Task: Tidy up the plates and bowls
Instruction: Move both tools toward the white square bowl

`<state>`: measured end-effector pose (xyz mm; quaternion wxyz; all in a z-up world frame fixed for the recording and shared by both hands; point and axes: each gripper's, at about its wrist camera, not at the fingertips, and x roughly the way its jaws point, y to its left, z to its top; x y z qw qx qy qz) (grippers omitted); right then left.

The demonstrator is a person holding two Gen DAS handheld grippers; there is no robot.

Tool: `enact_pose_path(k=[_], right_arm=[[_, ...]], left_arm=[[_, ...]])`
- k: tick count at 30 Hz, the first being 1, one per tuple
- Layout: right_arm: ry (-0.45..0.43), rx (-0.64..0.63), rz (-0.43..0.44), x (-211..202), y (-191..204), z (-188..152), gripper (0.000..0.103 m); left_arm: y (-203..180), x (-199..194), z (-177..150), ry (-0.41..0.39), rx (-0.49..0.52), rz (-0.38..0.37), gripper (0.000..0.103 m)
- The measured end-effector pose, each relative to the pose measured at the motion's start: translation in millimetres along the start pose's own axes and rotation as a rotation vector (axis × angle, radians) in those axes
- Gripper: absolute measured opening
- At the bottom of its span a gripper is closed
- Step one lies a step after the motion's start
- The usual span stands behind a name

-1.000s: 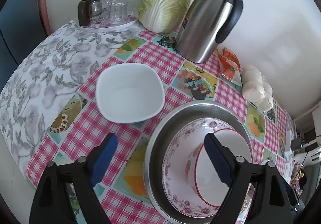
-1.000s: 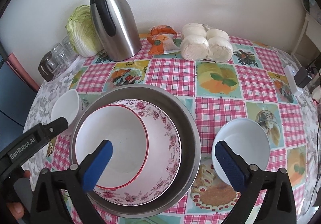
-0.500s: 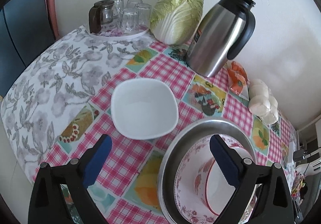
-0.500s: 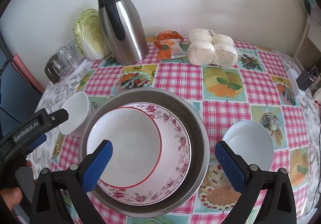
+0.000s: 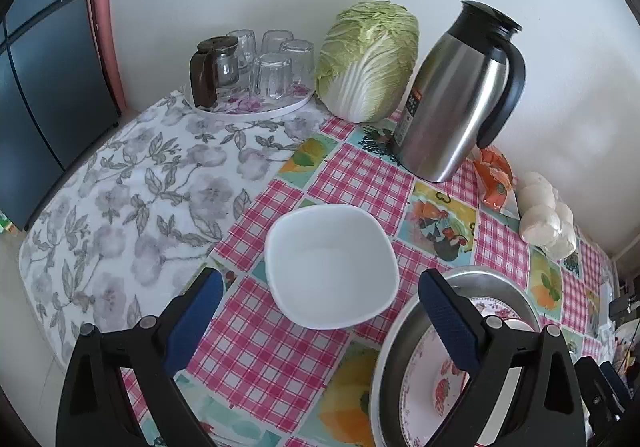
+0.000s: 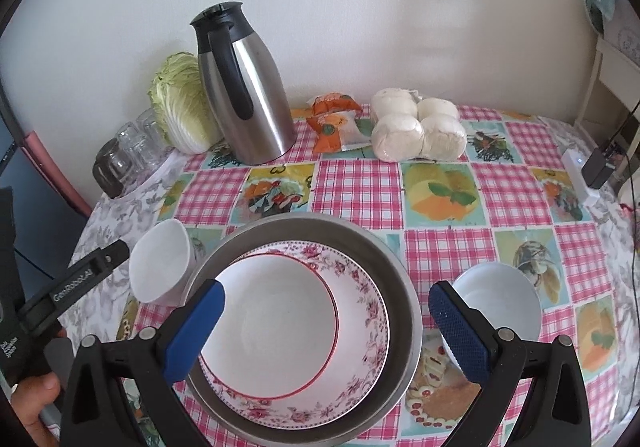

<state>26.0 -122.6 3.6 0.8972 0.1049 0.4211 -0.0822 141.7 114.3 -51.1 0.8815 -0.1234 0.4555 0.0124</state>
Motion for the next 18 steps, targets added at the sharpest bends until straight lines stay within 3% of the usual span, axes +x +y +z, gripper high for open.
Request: enact_pose_path(k=[6, 18], right_arm=[[0.002, 0.017, 0.044, 0.6, 14.1, 10.1, 0.103], [0.059, -0.029, 0.079, 10.6, 74.8, 45.5, 0.103]], left_arm=[[14.6, 12.0, 5.0, 0.044, -0.001, 0.02, 0.098], [50.0, 40.7, 13.8, 0.135, -0.095, -0.057, 0.098]])
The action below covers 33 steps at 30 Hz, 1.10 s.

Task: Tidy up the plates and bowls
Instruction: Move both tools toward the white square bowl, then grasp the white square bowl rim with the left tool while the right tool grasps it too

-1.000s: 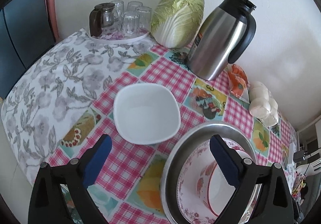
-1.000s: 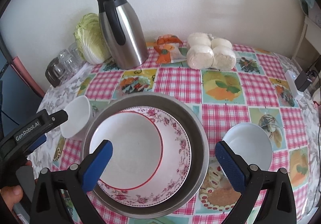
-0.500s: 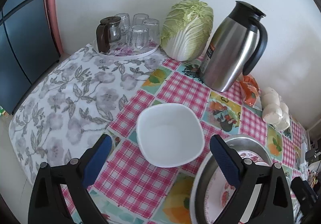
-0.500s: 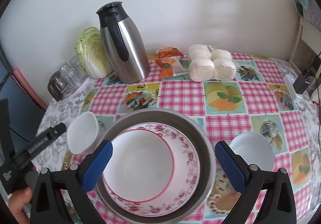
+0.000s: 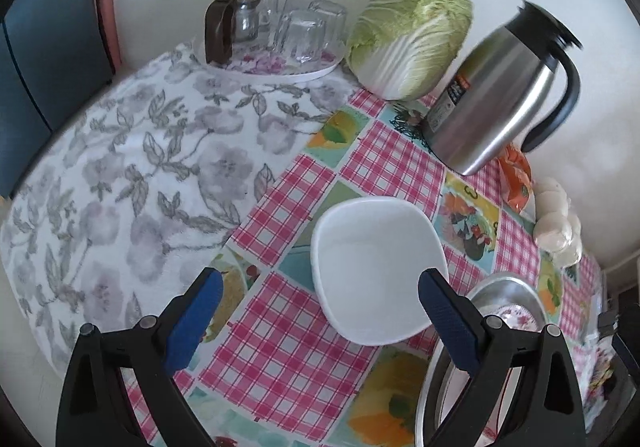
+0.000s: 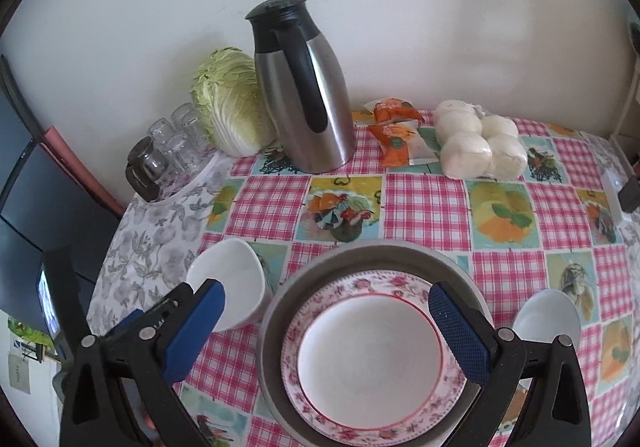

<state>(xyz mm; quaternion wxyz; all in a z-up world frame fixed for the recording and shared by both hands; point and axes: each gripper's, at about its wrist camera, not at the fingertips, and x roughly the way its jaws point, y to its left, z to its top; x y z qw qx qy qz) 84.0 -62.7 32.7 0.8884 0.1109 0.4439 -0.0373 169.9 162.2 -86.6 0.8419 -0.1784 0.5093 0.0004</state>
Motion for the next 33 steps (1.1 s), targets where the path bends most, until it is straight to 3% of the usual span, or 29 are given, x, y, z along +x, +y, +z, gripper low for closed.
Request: enact_pose_path(k=[4, 7, 15, 18, 24, 29, 33], right_arm=[[0.017, -0.035, -0.037, 13.7, 16.4, 9.7, 0.101], [0.039, -0.08, -0.064, 29.2, 33.0, 12.7, 0.094], [0.143, -0.114, -0.076, 86.3, 59.6, 3.2, 0.079], [0.169, -0.121, -0.082, 104.4, 65.3, -1.4, 0.067], [0.193, -0.139, -0.064, 126.2, 75.0, -4.9, 0.049], [0.197, -0.2, -0.081, 136.3, 86.6, -7.6, 0.031], [0.207, -0.236, -0.091, 145.4, 94.4, -11.4, 0.021]], left_arm=[[13.7, 10.1, 4.9, 0.015, -0.035, -0.013, 0.098], [21.2, 21.7, 6.9, 0.044, -0.061, -0.047, 0.097], [30.9, 45.8, 6.9, 0.104, -0.11, -0.101, 0.081], [32.2, 51.9, 6.0, 0.119, -0.122, -0.121, 0.076], [28.8, 63.3, 3.4, 0.145, -0.126, -0.156, 0.061], [23.9, 71.7, 0.3, 0.165, -0.125, -0.2, 0.038], [18.0, 76.0, -2.7, 0.171, -0.11, -0.199, 0.028]])
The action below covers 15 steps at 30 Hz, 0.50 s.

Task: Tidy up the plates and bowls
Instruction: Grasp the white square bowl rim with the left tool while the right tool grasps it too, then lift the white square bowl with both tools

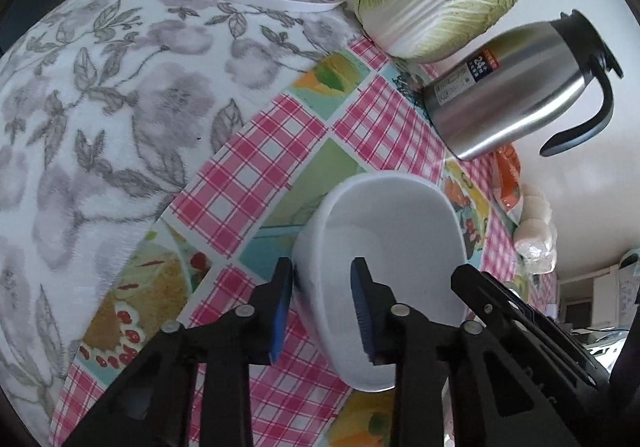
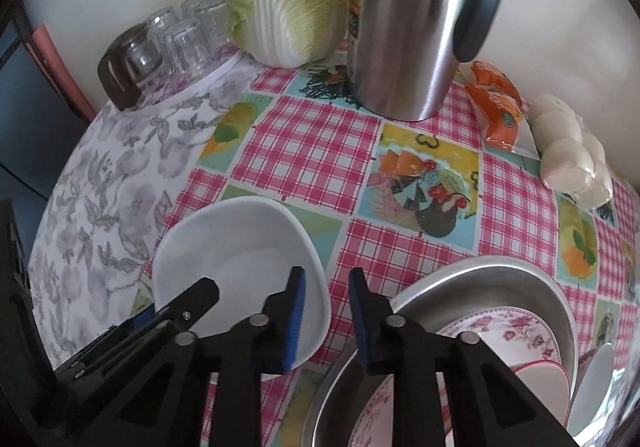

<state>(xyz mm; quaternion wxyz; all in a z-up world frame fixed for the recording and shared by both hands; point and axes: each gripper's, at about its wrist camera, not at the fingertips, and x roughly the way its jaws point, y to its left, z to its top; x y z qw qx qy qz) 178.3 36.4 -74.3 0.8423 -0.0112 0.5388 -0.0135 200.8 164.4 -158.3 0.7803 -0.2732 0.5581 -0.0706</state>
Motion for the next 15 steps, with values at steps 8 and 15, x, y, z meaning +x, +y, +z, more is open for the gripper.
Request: enact_pose_path(k=[8, 15], right_arm=[[0.038, 0.015, 0.009, 19.3, -0.6, -4.2, 0.012], [0.037, 0.016, 0.021, 18.1, 0.3, -5.3, 0.011]], left_arm=[[10.9, 12.5, -2.4, 0.015, -0.055, -0.016, 0.021], [15.1, 9.5, -4.2, 0.013, -0.072, -0.04, 0.02]])
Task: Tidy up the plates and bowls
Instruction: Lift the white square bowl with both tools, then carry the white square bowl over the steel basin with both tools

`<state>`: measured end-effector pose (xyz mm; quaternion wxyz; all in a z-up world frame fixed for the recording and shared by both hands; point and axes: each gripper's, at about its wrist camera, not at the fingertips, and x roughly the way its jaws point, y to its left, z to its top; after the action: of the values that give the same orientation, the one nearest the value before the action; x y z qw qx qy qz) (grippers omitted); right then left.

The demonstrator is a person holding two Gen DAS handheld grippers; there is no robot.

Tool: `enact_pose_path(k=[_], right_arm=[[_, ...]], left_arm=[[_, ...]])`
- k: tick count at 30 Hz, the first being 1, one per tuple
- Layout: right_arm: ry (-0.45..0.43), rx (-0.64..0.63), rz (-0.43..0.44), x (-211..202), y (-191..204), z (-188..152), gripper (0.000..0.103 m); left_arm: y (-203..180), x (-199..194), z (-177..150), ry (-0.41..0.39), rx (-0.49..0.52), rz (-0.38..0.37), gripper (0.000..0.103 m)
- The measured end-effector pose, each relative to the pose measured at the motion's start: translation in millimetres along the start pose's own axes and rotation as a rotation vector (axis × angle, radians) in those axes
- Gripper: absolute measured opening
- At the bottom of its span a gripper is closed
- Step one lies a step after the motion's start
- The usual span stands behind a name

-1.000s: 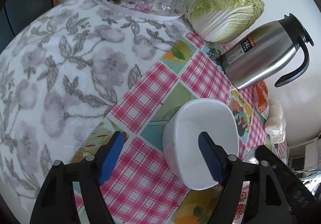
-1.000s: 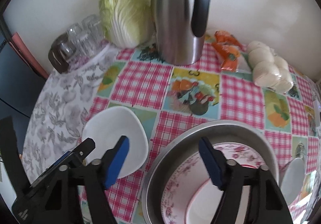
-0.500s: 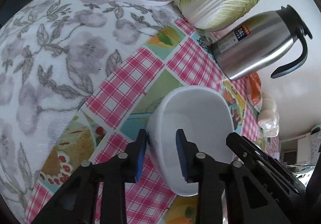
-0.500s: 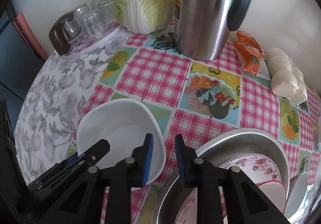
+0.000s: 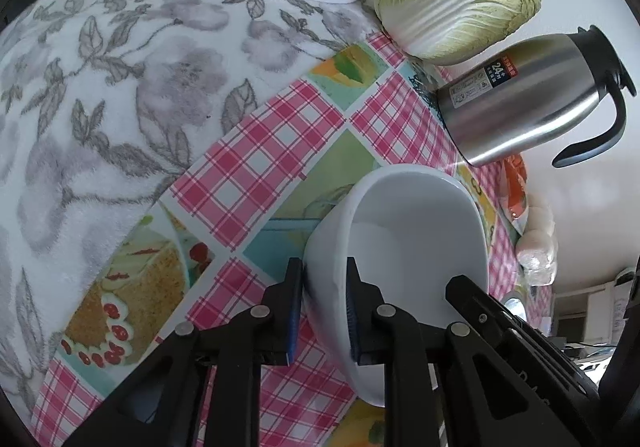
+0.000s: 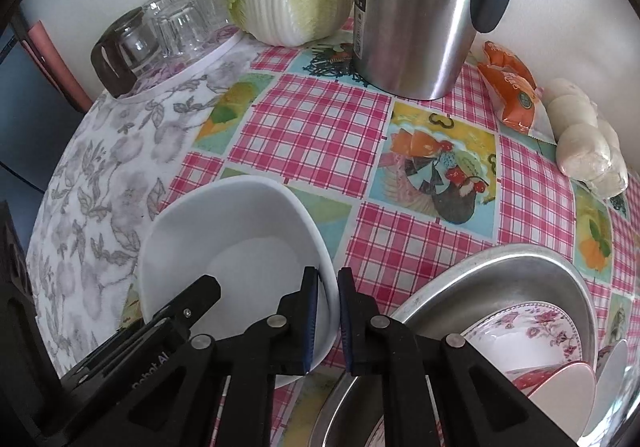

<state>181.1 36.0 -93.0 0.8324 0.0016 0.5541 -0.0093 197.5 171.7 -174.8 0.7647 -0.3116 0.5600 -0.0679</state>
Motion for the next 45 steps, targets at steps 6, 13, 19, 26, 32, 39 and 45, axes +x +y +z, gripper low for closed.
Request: enact_pose_path(k=[6, 13, 19, 26, 32, 39, 45], right_arm=[[-0.016, 0.016, 0.026, -13.5, -2.3, 0.2, 0.011], [-0.098, 0.006, 0.044, -58.0, -4.7, 5.0, 0.011], [-0.161, 0.02, 0.063, -99.2, -18.9, 1.9, 0.011], [-0.204, 0.05, 0.091, -135.4, -40.2, -12.2, 0.011], [-0.238, 0.079, 0.1, -159.3, -58.9, -29.7, 0.011], [-0.259, 0.126, 0.121, -173.8, -82.6, -52.1, 0.011], [-0.295, 0.18, 0.154, -180.1, -102.6, -73.9, 0.011]], left_arm=[[-5.8, -19.3, 1.0, -0.036, 0.004, -0.016, 0.02], [-28.0, -63.0, -4.7, -0.122, 0.034, -0.063, 0.02], [-56.7, -88.6, -16.6, -0.167, 0.076, -0.096, 0.02], [-80.9, -112.1, -36.6, -0.209, 0.14, -0.118, 0.02], [-97.5, -122.8, -56.1, -0.221, 0.185, -0.132, 0.02], [-117.6, -133.8, -76.9, -0.233, 0.261, -0.132, 0.02], [-132.6, -138.6, -88.8, -0.243, 0.309, -0.129, 0.02]])
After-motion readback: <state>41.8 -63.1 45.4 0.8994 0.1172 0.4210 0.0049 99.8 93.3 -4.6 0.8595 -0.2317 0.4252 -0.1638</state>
